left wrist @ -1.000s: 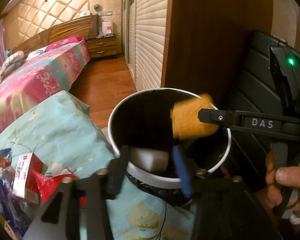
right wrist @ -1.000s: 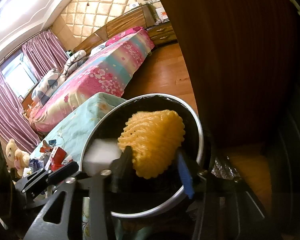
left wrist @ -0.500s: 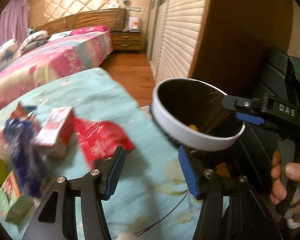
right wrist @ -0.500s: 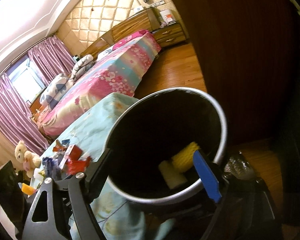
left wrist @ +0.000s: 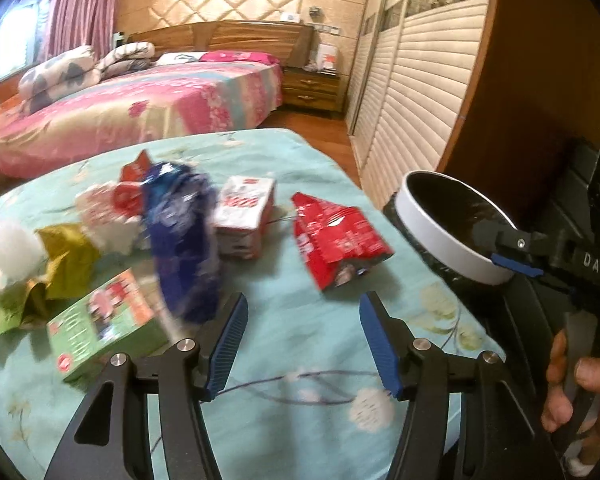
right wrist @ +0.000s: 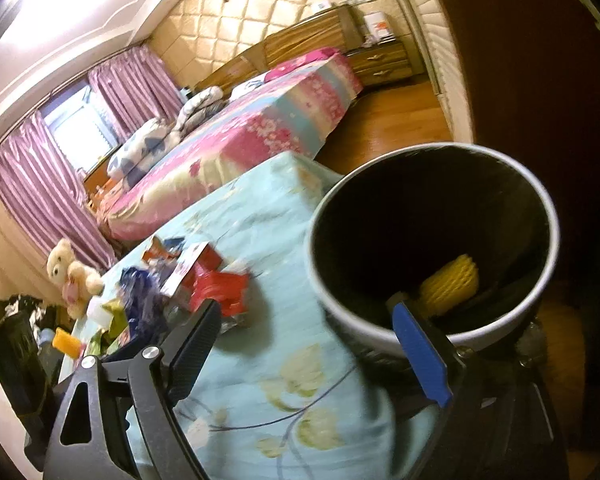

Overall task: Collect trash
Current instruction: 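Move both grippers back to the trash on the table, then grasp the blue tissue pack with the left gripper while the right grasps the red snack bag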

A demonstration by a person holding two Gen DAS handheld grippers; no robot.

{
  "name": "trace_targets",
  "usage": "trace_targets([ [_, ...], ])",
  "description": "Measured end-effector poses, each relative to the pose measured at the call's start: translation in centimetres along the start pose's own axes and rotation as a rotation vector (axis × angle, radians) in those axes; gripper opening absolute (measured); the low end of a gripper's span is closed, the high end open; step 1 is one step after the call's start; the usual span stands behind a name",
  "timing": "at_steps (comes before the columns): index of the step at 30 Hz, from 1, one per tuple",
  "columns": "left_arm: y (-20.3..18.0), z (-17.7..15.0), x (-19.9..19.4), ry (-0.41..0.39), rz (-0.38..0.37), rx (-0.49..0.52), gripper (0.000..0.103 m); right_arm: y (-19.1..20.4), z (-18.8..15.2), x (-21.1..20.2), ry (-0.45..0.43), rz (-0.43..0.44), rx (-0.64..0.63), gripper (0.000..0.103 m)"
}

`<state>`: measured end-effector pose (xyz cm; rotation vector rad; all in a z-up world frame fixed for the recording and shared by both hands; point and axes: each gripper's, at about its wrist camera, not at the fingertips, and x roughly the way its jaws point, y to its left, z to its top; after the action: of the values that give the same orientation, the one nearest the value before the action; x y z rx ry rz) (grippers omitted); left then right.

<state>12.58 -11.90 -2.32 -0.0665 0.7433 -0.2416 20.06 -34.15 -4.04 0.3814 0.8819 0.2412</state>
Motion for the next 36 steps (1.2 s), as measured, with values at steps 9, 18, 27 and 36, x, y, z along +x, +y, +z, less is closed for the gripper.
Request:
trace_targets([
  [9, 3.1, -0.8, -2.2, -0.008, 0.060, -0.067, 0.058, 3.7, -1.6, 1.6, 0.044, 0.047, -0.072, 0.089],
  [18, 4.8, 0.4, -1.7, -0.005, 0.087, -0.098, 0.059, 5.0, -2.2, 4.3, 0.091, 0.080, -0.079, 0.089],
  [27, 5.1, 2.2, 1.0, 0.001, 0.114, -0.059, 0.057, 5.7, -1.2, 6.4, 0.090, 0.088, -0.094, 0.089],
  [36, 5.1, 2.6, 2.2, 0.018, 0.082, -0.014, 0.024, 5.6, -0.9, 8.6, 0.114, 0.067, -0.094, 0.038],
])
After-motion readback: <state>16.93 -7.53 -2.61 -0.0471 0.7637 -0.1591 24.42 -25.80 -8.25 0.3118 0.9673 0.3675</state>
